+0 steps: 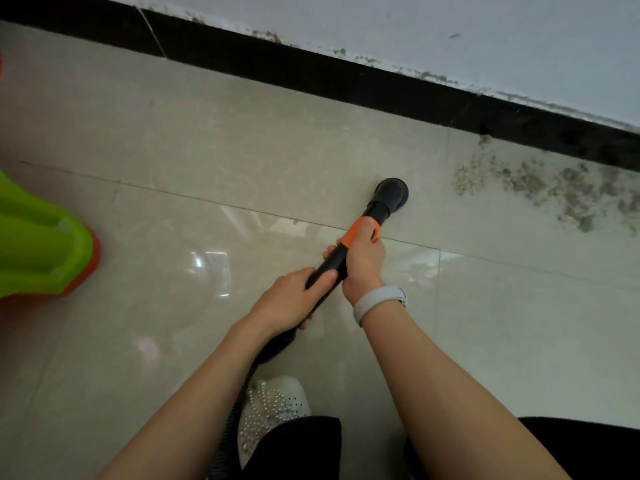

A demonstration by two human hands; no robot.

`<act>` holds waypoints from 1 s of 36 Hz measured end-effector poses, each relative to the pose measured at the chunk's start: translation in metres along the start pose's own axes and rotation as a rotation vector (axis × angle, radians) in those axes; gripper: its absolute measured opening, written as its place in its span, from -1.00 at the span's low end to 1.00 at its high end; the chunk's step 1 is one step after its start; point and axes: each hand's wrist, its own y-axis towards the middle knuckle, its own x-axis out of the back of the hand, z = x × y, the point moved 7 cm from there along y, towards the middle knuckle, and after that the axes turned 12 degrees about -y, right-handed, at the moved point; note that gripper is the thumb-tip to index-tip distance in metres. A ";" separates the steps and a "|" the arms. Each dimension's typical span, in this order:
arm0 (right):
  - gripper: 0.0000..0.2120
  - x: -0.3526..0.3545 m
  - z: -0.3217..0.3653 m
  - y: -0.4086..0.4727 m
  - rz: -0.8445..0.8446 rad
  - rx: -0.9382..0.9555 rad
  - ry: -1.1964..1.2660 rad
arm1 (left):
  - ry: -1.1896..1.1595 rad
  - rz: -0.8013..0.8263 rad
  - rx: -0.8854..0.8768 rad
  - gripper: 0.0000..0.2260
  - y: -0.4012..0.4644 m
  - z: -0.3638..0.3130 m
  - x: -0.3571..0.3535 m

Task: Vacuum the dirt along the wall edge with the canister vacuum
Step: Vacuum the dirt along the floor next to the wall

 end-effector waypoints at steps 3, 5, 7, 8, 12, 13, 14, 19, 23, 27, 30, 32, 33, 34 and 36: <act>-0.76 -0.021 0.001 -0.002 0.123 -0.029 -0.010 | -0.036 -0.052 0.009 -0.48 -0.002 0.003 0.014; -0.76 -0.038 0.002 -0.007 0.192 -0.052 -0.028 | -0.042 -0.115 0.012 -0.47 -0.005 0.007 0.026; -0.75 -0.058 0.000 -0.015 0.266 -0.075 -0.055 | -0.058 -0.177 0.022 -0.45 -0.011 0.014 0.042; -0.74 -0.068 -0.002 -0.022 0.313 -0.096 -0.069 | -0.072 -0.204 0.036 -0.44 -0.016 0.020 0.050; -0.75 -0.095 -0.023 -0.052 0.501 -0.212 -0.170 | -0.098 -0.292 0.130 -0.35 -0.047 0.049 0.080; -0.76 -0.098 -0.030 -0.058 0.543 -0.228 -0.220 | -0.105 -0.314 0.154 -0.34 -0.057 0.057 0.086; -0.76 -0.101 -0.038 -0.064 0.584 -0.237 -0.260 | -0.116 -0.337 0.175 -0.34 -0.066 0.065 0.090; -0.72 -0.107 -0.066 -0.086 0.665 -0.223 -0.407 | -0.170 -0.420 0.220 -0.47 -0.106 0.080 0.091; -0.77 -0.099 -0.078 -0.106 0.711 -0.225 -0.419 | -0.175 -0.431 0.243 -0.47 -0.133 0.085 0.081; -0.73 -0.073 -0.091 -0.110 0.651 -0.234 -0.317 | -0.143 -0.397 0.293 -0.40 -0.145 0.091 0.064; -0.73 -0.049 -0.094 -0.098 0.575 -0.236 -0.237 | -0.052 -0.335 0.284 -0.49 -0.136 0.081 0.052; -0.73 -0.046 -0.088 -0.088 0.562 -0.221 -0.220 | -0.013 -0.323 0.258 -0.55 -0.127 0.071 0.051; -0.74 -0.049 -0.085 -0.084 0.569 -0.218 -0.234 | -0.015 -0.337 0.243 -0.55 -0.124 0.068 0.053; -0.75 -0.056 -0.082 -0.082 0.583 -0.220 -0.262 | -0.025 -0.360 0.231 -0.55 -0.122 0.066 0.058; -0.76 -0.077 -0.075 -0.085 0.626 -0.234 -0.318 | -0.055 -0.419 0.208 -0.51 -0.121 0.064 0.070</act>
